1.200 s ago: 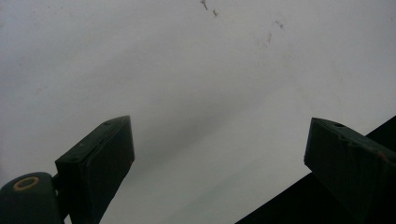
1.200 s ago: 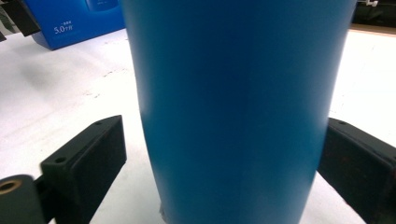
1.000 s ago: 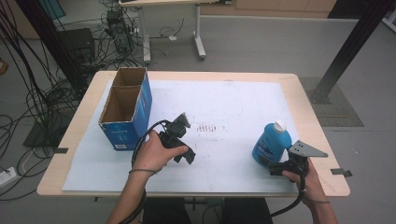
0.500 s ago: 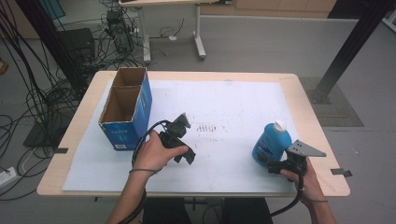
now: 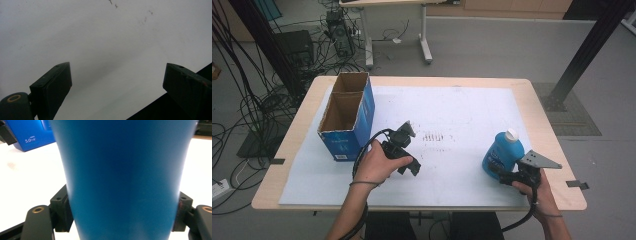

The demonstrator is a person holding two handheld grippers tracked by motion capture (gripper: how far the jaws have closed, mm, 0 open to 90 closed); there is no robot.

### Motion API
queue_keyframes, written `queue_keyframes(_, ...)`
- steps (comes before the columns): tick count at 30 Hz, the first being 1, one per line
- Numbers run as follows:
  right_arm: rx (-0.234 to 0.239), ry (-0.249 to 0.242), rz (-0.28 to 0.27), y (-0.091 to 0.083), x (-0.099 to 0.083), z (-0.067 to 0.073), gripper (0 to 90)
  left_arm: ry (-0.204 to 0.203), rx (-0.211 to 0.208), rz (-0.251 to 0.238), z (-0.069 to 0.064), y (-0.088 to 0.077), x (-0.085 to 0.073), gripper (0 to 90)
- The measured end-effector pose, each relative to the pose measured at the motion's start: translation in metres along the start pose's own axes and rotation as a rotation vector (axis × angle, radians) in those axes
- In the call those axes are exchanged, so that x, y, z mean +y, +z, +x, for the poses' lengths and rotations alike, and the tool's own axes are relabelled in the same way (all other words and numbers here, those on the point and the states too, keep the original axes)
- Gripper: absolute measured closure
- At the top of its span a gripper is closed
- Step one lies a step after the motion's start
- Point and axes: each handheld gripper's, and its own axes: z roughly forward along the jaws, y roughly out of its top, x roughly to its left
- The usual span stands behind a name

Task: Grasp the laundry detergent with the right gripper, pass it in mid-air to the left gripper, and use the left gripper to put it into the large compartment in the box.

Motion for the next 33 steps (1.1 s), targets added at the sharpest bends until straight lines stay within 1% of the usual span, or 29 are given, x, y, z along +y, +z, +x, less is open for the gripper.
queue_keyframes(4, 0.003, -0.001, -0.002, 0.0001, 0.0001, 0.0, 30.8, -0.004, 0.002, 0.001, -0.0003, 0.0004, -0.0001, 8.9)
queue_keyframes(10, 0.011, -0.003, -0.012, 0.0001, 0.0002, 0.0006, 36.2, 0.001, 0.001, 0.005, -0.0005, 0.0011, -0.0005, 8.9)
queue_keyframes(13, 0.006, -0.008, -0.016, -0.0001, 0.0002, 0.0007, 39.0, 0.0, 0.002, 0.005, -0.0005, 0.0014, -0.0005, 8.9)
queue_keyframes(21, -0.001, -0.028, -0.022, -0.0004, -0.0005, 0.0007, 40.1, 0.0, 0.001, 0.005, -0.0005, 0.001, -0.0003, 8.9)
queue_keyframes(33, -0.001, -0.04, -0.037, -0.0005, -0.0021, 0.0006, 40.5, 0.001, 0.0, 0.007, -0.001, 0.002, 0.0002, 8.9)
